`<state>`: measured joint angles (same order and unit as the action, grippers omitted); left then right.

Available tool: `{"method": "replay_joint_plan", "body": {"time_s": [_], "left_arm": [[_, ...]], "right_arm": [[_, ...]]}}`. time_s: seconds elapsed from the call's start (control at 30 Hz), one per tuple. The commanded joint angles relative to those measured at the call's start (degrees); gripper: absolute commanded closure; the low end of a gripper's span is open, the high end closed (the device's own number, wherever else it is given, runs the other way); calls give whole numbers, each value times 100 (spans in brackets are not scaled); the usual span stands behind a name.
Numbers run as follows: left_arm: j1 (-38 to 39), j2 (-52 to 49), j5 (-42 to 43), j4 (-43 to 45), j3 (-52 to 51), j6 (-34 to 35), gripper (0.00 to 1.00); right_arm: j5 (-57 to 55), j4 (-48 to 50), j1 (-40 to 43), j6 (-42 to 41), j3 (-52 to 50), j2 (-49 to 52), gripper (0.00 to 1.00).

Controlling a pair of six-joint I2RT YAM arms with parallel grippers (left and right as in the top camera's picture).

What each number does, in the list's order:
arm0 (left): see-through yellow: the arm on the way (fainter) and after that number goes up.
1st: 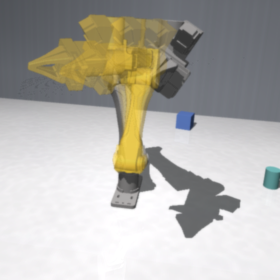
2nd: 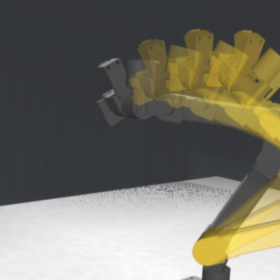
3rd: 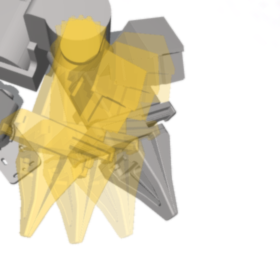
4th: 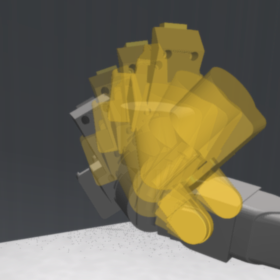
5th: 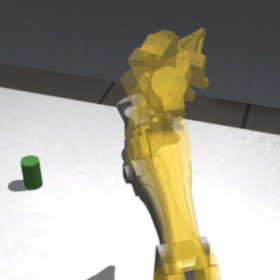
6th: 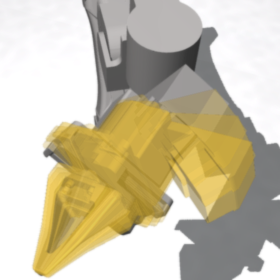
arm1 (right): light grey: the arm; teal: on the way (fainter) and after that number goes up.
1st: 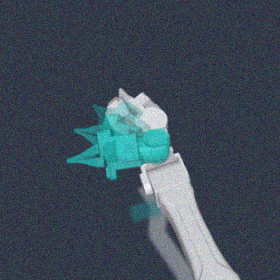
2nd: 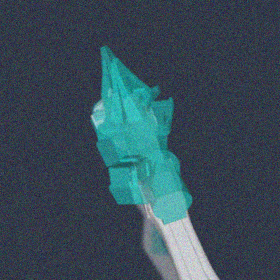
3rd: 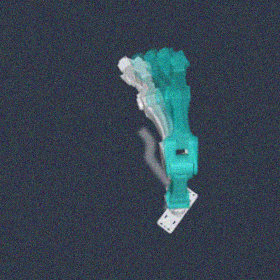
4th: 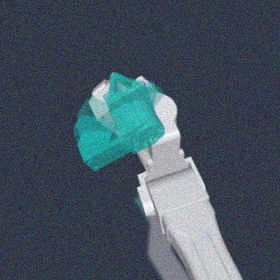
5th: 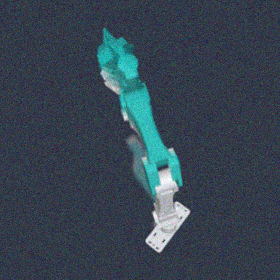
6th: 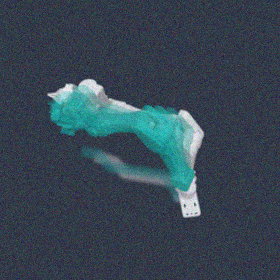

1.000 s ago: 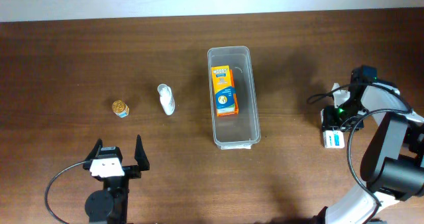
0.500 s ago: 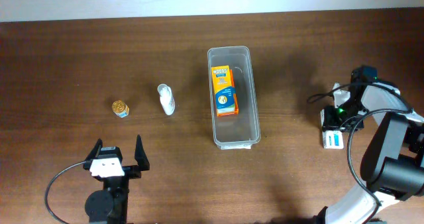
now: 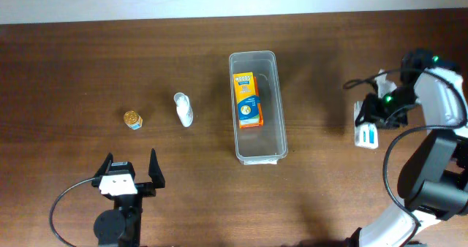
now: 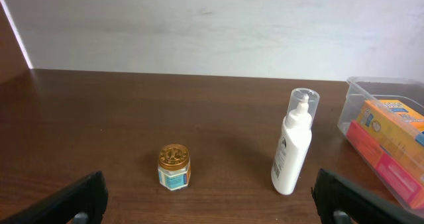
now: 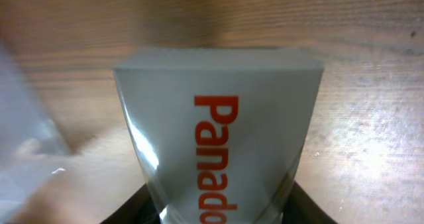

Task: Pack container
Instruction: 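Lift the Panadol box and carry it over the container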

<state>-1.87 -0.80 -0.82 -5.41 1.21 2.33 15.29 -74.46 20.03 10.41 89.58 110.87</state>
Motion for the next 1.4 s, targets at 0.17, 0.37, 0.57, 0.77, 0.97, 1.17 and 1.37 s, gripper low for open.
{"method": "replay_joint_plan", "body": {"time_s": [0.17,0.37,0.57,0.77,0.97,1.17,1.37], "left_arm": [[-28,35,46,13,-37,-90,1],[-28,35,46,13,-37,-87,0],[-28,35,46,13,-37,-90,1],[-28,35,46,13,-37,-90,1],[-28,35,48,13,-37,-90,1],[-28,35,46,13,-37,-87,1],[-28,35,46,13,-37,-90,1]], "right_arm": [[927,-1521,-763,-269,1805,9,60],[960,-1810,-1722,-697,2295,9,59],[957,-1810,-2553,-1158,2299,9,59],[946,-1574,-3139,-1545,2299,9,59],[142,-1362,-3707,-2094,2284,11,59],[-667,-1276,-4197,-2498,2282,15,59],[-1176,-1005,-4516,-3204,2041,15,59]]}}
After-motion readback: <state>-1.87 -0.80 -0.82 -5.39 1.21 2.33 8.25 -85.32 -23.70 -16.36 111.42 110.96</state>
